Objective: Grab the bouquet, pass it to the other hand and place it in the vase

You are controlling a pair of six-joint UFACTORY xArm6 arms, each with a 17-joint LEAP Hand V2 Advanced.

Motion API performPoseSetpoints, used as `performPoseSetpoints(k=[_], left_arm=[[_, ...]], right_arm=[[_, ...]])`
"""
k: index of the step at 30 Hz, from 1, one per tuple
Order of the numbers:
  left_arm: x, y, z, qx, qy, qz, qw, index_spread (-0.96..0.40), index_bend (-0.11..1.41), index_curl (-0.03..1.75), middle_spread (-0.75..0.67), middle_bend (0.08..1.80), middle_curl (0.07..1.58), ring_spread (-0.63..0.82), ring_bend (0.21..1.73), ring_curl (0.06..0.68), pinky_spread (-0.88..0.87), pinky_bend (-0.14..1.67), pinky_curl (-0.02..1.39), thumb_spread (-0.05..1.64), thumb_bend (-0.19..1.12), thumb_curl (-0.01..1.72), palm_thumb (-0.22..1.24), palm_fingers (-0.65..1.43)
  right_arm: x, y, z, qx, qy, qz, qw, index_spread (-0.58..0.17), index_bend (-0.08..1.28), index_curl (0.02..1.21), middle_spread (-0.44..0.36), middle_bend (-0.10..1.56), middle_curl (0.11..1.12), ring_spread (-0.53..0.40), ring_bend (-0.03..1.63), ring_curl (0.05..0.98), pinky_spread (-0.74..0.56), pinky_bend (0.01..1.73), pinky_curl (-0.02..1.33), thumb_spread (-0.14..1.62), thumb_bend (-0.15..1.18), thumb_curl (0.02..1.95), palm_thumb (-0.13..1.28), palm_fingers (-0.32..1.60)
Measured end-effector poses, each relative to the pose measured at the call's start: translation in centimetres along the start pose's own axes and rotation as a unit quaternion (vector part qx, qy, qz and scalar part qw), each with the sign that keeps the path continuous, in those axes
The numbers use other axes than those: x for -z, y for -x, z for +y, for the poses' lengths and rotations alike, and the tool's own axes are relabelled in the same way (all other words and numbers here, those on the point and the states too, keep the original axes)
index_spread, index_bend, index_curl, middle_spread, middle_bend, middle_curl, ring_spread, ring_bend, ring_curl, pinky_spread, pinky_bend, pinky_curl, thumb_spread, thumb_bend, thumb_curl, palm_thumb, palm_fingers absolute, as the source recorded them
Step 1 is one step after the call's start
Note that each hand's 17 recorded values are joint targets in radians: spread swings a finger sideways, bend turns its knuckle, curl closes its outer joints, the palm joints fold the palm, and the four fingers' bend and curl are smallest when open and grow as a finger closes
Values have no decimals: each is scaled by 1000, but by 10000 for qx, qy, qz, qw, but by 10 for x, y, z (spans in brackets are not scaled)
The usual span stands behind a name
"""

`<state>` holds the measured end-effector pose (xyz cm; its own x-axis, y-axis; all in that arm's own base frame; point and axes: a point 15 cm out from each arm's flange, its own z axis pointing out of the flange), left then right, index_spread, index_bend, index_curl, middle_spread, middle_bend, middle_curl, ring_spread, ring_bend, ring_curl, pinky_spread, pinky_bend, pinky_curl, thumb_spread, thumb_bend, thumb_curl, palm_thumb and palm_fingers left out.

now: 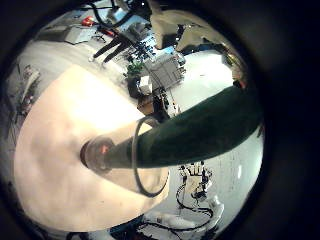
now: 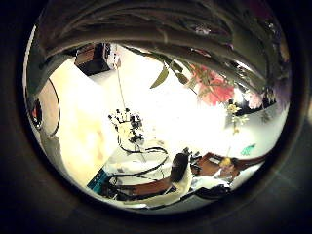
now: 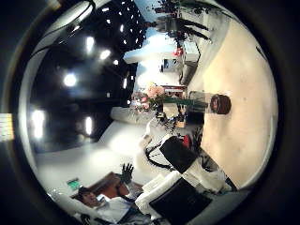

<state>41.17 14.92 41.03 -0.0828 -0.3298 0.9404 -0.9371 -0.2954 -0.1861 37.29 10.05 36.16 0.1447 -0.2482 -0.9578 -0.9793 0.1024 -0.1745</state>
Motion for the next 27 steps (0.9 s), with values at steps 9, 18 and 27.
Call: performPoseSetpoints(k=[9,18,27], left_arm=[[28,32,59,1156,1262,-1500,9738,49,141,321,594,157,268,709,490,152,677,161,361,819,-38,345,78,-163],[32,47,75,1698,1317,-2252,9503,60,135,274,609,157,218,727,456,157,693,178,300,823,-35,335,74,-153],[16,68,147,2001,920,-2646,9389,67,138,245,611,161,187,731,434,165,677,186,279,834,-34,329,76,-132]], right_arm=[[-4,19,16,165,254,-202,9993,-281,186,330,132,176,292,236,496,239,534,685,262,1087,-21,425,614,127],[-3,19,34,175,383,-422,9982,-284,187,341,118,185,291,230,485,235,539,665,250,1088,-22,426,616,167],[17,-12,58,495,702,57,9963,-289,191,351,109,179,291,231,468,229,544,649,240,1087,-17,438,655,186]])
